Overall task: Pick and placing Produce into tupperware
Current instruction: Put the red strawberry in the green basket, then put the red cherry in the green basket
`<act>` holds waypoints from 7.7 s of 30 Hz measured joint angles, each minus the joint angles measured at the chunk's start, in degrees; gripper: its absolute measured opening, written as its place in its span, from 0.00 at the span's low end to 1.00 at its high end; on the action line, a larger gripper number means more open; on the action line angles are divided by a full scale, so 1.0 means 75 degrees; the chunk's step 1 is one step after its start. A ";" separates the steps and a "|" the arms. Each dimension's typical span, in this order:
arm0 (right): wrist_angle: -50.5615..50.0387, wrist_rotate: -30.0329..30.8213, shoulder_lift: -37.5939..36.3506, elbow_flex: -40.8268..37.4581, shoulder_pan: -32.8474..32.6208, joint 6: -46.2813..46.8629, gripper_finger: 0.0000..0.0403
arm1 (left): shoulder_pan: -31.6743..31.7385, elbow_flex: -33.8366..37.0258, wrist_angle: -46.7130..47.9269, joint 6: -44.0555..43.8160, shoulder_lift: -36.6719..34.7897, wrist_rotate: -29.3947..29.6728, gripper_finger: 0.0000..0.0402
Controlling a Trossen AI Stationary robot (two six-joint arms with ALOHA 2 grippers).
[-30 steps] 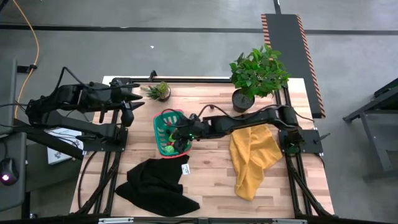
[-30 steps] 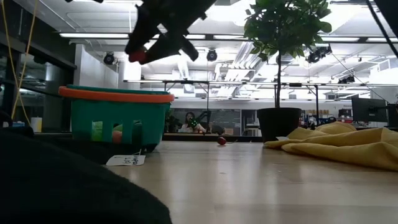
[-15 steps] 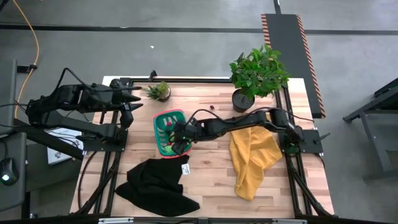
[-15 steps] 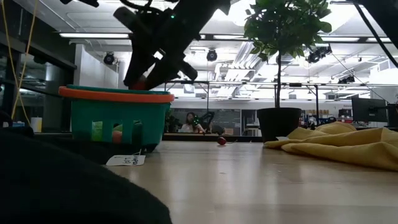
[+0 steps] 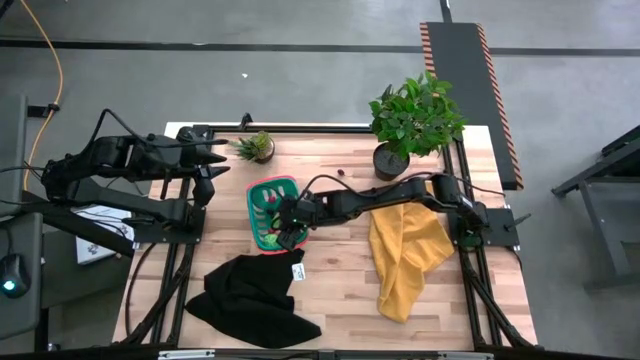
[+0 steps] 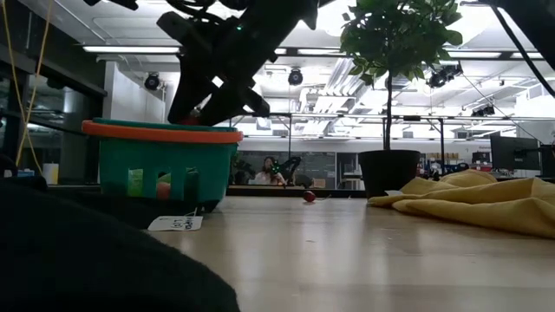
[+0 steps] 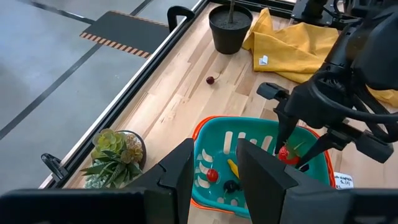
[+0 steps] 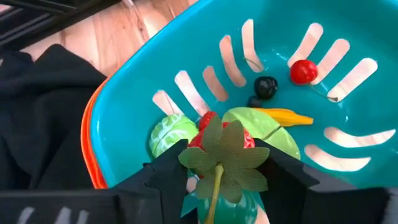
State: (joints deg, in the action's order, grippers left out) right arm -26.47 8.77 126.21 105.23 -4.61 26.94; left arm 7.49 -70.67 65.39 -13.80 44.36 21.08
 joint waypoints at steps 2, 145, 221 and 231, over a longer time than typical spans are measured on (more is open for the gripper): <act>0.0028 -0.0064 0.0000 0.0000 0.0038 0.0000 0.42 | 0.0000 0.0000 0.0000 0.0000 0.0000 0.0000 0.28; -0.3912 0.6845 0.0230 -0.3179 -0.1106 1.0605 0.52 | 0.0000 0.1265 -0.0181 0.0003 0.0117 0.0420 0.28; -0.2417 0.6681 0.0277 -0.3200 -0.0141 0.8402 0.52 | 0.0000 0.1265 0.0099 0.0667 0.0119 0.0450 0.28; -0.2393 0.6848 0.0277 -0.3200 -0.0039 0.8399 0.52 | 0.0000 0.1265 0.0070 0.0670 0.0119 0.0747 0.28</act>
State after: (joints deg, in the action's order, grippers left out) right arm -44.42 60.14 128.29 81.23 -4.91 89.93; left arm 7.49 -61.19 65.91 -8.78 45.25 26.68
